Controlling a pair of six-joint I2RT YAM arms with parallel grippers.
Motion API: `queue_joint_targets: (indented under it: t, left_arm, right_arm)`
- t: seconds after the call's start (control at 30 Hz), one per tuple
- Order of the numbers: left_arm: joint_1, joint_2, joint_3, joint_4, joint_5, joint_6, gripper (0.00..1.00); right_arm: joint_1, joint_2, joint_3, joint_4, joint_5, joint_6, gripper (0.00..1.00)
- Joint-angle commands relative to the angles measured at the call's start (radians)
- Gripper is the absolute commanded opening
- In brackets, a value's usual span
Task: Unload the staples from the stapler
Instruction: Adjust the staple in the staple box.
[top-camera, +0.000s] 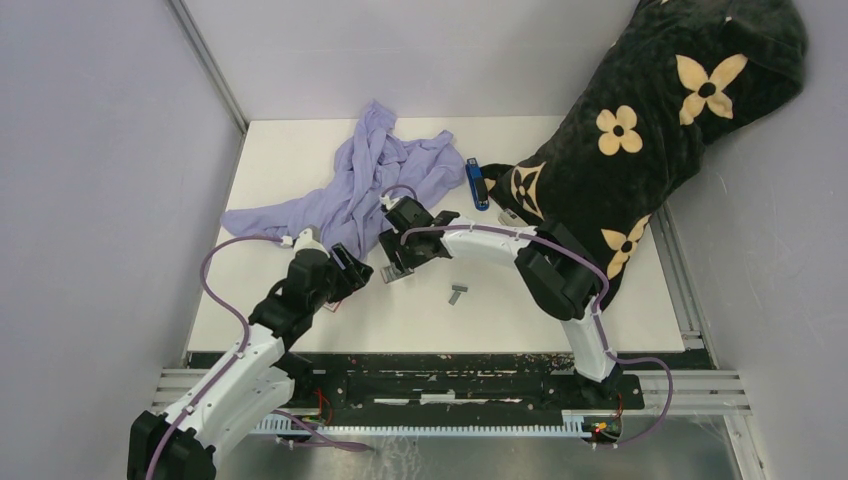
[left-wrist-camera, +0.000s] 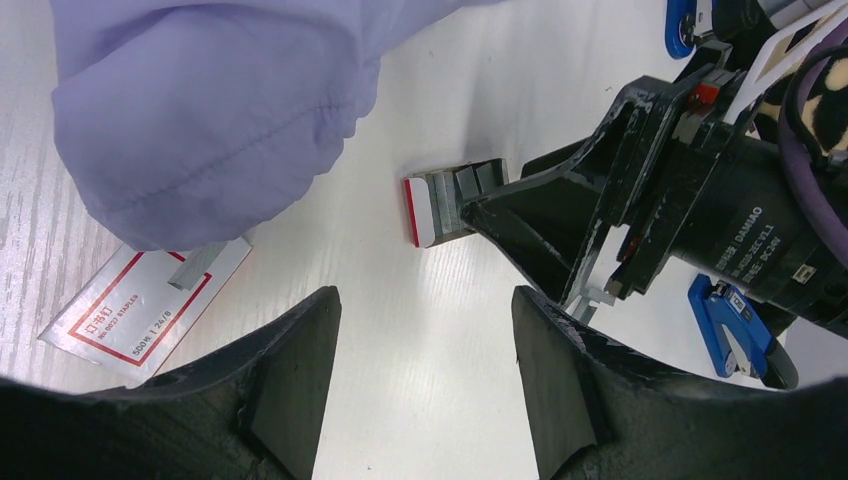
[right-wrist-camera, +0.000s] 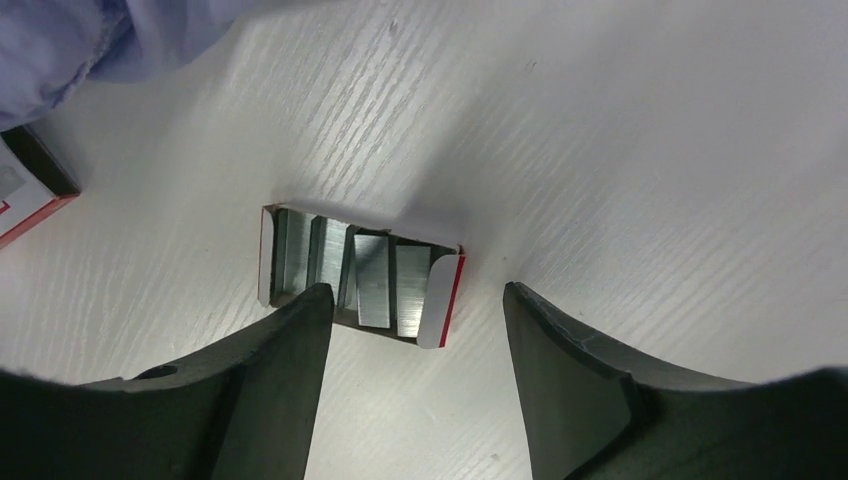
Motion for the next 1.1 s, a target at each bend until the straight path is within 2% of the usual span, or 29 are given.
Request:
queue_joint_targets:
  t: [0.0,0.27,0.57,1.07]
  left_arm:
    - [0.003,-0.009,0.002,0.019,-0.015,-0.027,0.71]
    - [0.003,-0.006,0.001,0.022,-0.013,-0.029,0.71]
    - [0.004,0.004,0.003,0.026,-0.013,-0.028,0.71]
    - [0.004,0.000,0.001,0.024,-0.011,-0.028,0.71]
  right_arm:
    - [-0.025,0.010,0.053,0.011,0.005,0.032,0.69]
    - [-0.032,0.034,0.072,0.009,-0.019,0.039,0.63]
    - [-0.032,0.020,0.055,0.031,-0.071,0.051,0.64]
    - [-0.027,0.047,0.057,0.015,-0.054,0.029,0.61]
